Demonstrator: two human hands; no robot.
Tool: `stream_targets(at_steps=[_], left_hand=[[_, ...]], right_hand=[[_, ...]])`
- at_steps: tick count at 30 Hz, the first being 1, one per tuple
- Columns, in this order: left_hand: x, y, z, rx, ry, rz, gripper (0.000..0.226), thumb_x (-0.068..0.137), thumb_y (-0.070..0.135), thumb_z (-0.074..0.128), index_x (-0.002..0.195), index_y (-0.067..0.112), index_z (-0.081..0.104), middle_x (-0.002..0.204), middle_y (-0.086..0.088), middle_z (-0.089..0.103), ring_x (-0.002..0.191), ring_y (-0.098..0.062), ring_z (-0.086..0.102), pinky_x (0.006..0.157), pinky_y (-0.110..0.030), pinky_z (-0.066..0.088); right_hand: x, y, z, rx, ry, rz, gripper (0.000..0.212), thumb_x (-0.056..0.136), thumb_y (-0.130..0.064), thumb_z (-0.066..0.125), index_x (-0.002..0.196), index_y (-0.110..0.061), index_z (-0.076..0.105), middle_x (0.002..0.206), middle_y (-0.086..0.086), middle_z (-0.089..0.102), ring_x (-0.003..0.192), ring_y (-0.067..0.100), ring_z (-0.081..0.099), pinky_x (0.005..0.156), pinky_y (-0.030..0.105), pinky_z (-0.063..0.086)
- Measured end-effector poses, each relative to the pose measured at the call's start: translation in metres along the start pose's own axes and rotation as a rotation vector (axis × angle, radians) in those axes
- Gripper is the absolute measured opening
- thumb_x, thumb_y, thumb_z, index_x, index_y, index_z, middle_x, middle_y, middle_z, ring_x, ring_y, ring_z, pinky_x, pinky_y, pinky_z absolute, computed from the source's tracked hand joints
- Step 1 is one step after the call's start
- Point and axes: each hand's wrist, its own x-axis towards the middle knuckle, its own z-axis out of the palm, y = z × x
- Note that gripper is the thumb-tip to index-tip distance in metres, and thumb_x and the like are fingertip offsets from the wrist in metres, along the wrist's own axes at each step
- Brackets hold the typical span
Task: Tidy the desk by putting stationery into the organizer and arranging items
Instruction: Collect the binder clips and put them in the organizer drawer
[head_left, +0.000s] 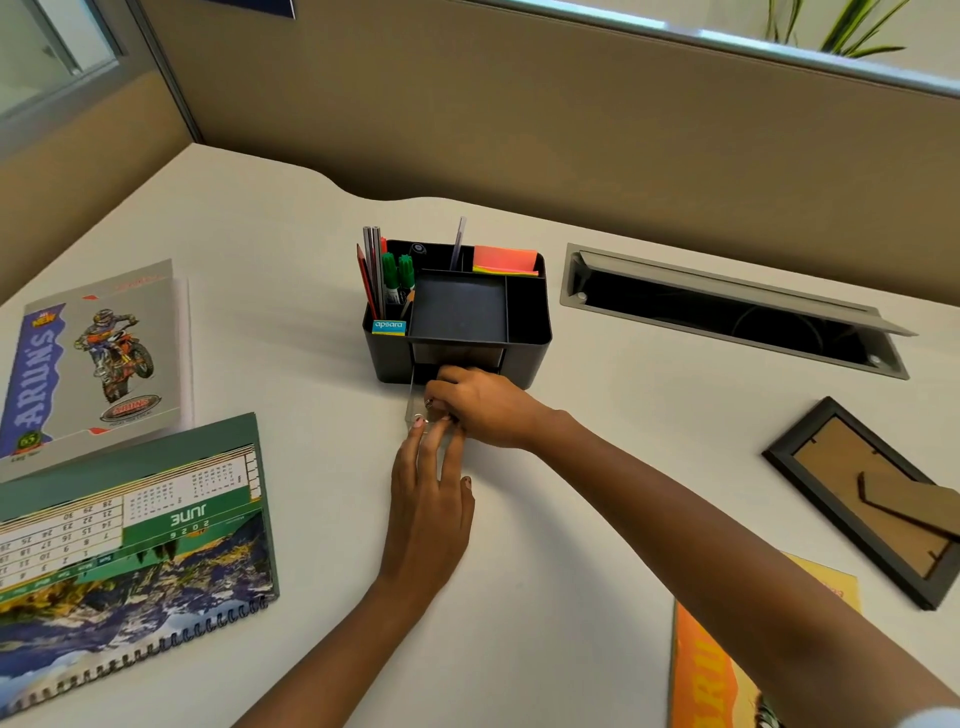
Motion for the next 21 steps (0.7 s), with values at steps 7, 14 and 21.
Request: stream_targets(at_steps=[7,14,21], left_hand=[[-0.001,-0.001,0.002,0.004,0.013,0.003,0.055,0.083,0.014,0.061,0.134,0.002,0.045,0.139,-0.019,0.042,0.131,-0.033,0.035,0.101,-0.047,0.043],[-0.001,-0.004,0.006,-0.008,0.074,0.021,0.045,0.094,0.018,0.046,0.136,0.005,0.036,0.141,-0.015,0.033,0.130,-0.032,0.034,0.103,-0.044,0.040],[0.003,0.004,-0.014,-0.218,0.047,-0.027,0.050,0.089,0.008,0.055,0.136,0.007,0.037,0.138,-0.017,0.038,0.132,-0.029,0.037,0.105,-0.042,0.041]], right_hand=[[-0.002,-0.005,0.002,0.013,0.011,0.008,0.032,0.088,-0.012,0.063,0.120,-0.013,0.056,0.121,0.014,0.050,0.100,0.028,0.052,0.074,0.028,0.043],[-0.017,-0.012,0.015,0.100,0.202,0.041,0.027,0.090,-0.013,0.061,0.116,-0.012,0.057,0.119,0.012,0.053,0.104,0.025,0.047,0.082,0.028,0.045],[-0.047,-0.031,0.029,0.384,0.756,0.294,0.023,0.094,-0.004,0.049,0.115,-0.009,0.057,0.117,0.007,0.053,0.110,0.014,0.046,0.094,0.014,0.040]])
